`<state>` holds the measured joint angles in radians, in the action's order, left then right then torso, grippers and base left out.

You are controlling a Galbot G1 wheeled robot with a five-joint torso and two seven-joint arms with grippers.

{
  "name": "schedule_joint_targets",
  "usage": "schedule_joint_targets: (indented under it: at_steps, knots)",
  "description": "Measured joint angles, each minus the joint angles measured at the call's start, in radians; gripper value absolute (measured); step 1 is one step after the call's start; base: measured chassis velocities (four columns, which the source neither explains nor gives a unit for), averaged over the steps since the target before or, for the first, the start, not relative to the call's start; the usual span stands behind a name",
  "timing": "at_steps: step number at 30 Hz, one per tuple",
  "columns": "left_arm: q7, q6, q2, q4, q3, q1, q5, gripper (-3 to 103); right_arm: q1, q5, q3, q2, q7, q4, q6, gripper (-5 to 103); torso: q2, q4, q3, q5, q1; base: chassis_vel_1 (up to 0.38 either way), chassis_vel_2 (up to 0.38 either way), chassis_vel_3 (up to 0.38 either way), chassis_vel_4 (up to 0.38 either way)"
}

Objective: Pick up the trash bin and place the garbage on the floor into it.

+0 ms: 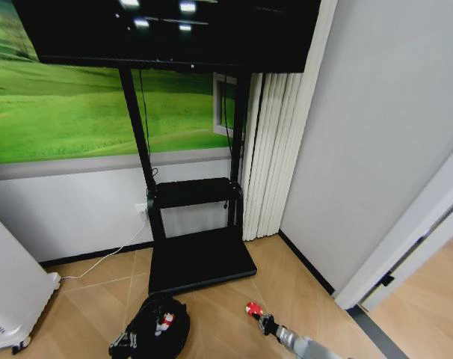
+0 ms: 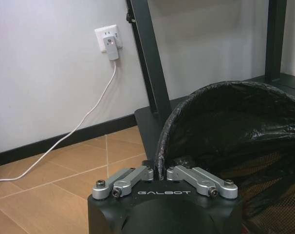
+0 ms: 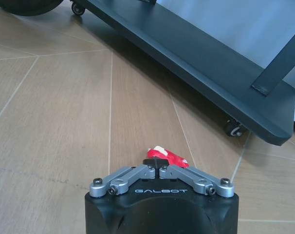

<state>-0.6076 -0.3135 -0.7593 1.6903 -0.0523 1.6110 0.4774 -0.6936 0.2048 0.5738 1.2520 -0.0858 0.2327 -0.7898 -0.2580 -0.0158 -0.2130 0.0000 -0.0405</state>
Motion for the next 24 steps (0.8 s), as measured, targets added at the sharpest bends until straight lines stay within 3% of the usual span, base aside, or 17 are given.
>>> schedule_joint_targets:
  at_steps: [9, 12, 24]
  knots:
    - [0.0, -0.001, -0.005, -0.006, 0.008, -0.004, -0.006, 7, -0.012, 0.001, -0.008, -0.013, 0.018, 0.028, -0.007, 0, 0.0, 0.0001, 0.0, 0.0001, 0.0, 0.0, 0.0, 0.0, 0.0]
    - [0.0, -0.001, -0.006, -0.007, 0.014, -0.009, -0.006, 7, -0.013, 0.001, -0.005, -0.014, 0.02, 0.028, -0.007, 16, 0.0, 0.0, 0.0, 0.0001, 0.0, 0.0, 0.0, 0.0, 0.0]
    - [-0.01, 0.001, -0.009, -0.013, 0.031, -0.03, -0.003, 7, -0.012, 0.0, 0.0, -0.006, 0.021, 0.015, -0.007, 54, 0.0, 0.0001, 0.0, 0.0, 0.0, 0.0, 0.0, 0.0, 0.0]
